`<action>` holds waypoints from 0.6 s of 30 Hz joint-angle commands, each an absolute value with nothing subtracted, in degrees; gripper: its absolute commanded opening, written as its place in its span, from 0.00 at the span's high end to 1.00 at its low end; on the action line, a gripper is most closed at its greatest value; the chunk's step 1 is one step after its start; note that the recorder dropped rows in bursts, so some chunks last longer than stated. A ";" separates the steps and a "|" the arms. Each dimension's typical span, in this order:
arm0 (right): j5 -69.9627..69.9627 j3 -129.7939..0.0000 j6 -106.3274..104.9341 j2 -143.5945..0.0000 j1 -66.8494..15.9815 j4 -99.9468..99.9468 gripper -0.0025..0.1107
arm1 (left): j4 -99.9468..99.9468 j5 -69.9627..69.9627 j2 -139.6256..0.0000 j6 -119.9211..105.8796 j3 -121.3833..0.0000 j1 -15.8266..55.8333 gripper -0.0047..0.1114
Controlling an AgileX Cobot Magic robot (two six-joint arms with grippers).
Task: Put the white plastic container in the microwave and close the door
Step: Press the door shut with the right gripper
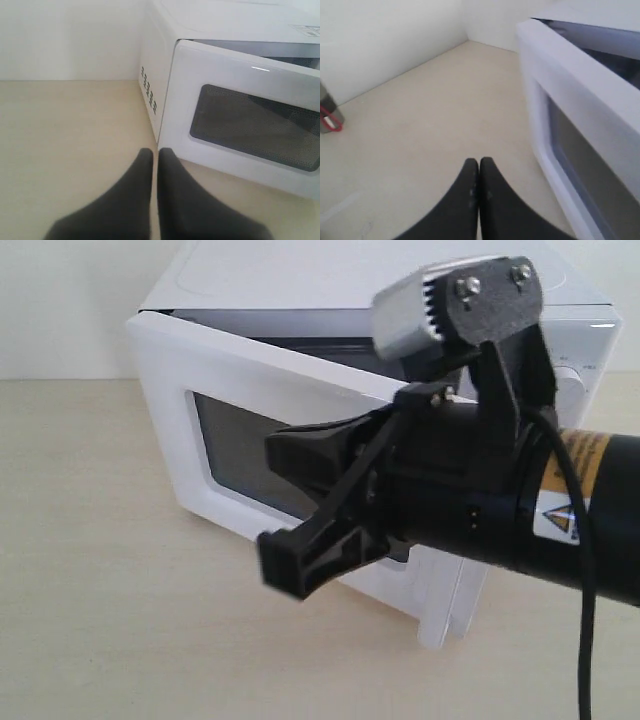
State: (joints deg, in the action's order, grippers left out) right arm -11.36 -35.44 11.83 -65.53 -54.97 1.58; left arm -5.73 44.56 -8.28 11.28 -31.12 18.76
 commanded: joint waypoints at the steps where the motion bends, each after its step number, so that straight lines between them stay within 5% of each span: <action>1: -11.36 -40.22 10.33 -65.29 -61.27 5.21 0.98 | -6.64 45.40 -7.72 12.20 -30.92 19.02 0.92; 18: 13.55 -51.31 10.70 -65.29 -59.11 5.34 0.98 | -6.93 45.50 -7.72 12.85 -30.92 19.02 0.92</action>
